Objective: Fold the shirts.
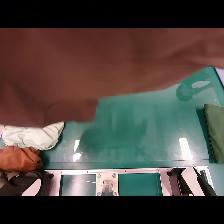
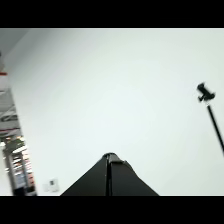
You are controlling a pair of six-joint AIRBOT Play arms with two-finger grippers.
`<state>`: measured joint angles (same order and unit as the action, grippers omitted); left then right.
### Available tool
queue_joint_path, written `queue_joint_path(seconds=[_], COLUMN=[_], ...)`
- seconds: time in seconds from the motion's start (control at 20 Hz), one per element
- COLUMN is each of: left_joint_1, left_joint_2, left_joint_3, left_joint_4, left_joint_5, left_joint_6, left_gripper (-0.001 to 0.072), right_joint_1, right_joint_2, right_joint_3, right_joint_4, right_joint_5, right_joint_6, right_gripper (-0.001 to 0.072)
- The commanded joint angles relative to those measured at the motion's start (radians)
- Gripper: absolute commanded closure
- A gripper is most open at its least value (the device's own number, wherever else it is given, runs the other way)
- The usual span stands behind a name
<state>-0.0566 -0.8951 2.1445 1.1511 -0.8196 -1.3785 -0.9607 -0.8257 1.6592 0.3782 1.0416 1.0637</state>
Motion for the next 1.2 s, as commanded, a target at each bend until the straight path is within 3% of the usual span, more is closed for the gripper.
queue_joint_path(seconds=[0.0, 0.15, 0.35, 0.5, 0.7, 0.8, 1.0, 1.15], left_joint_1=[0.0, 0.0, 0.0, 0.0, 0.0, 0.0, 0.0, 0.006], left_joint_2=[0.021, 0.011, -0.17, -0.414, -0.771, -0.885, -0.961, -0.959], left_joint_3=[-0.049, -0.216, -0.404, -0.477, -0.477, -0.476, -0.474, -0.474], left_joint_4=[0.101, 0.152, 0.14, 0.072, -0.199, -0.298, -0.313, -0.313], left_joint_5=[-0.018, -0.005, -0.007, 0.004, 0.088, 0.153, 0.26, 0.255], left_joint_6=[-0.001, -0.005, -0.004, 0.02, 0.235, 0.264, 0.271, 0.316], left_gripper=[0.0682, 0.0682, 0.0682, 0.0682, 0.0682, 0.0682, 0.0682, 0.0682], right_joint_1=[-0.033, 0.106, 0.377, 0.497, 0.57, 0.569, 0.565, 0.557], right_joint_2=[0.022, 0.002, -0.114, -0.29, -0.63, -0.777, -0.927, -0.942], right_joint_3=[0.013, -0.069, -0.321, -0.496, -0.512, -0.471, -0.352, -0.303], right_joint_4=[-0.138, -0.436, -0.706, -0.723, -0.671, -0.599, -0.579, -0.58], right_joint_5=[-0.046, -0.047, -0.133, -0.282, -0.381, -0.38, -0.375, -0.356], right_joint_6=[0.003, 0.033, 0.033, 0.002, -0.028, -0.028, -0.027, -0.028], right_gripper=[0.0698, 0.0698, 0.0698, 0.0698, 0.0698, 0.0699, 0.0699, 0.0699])
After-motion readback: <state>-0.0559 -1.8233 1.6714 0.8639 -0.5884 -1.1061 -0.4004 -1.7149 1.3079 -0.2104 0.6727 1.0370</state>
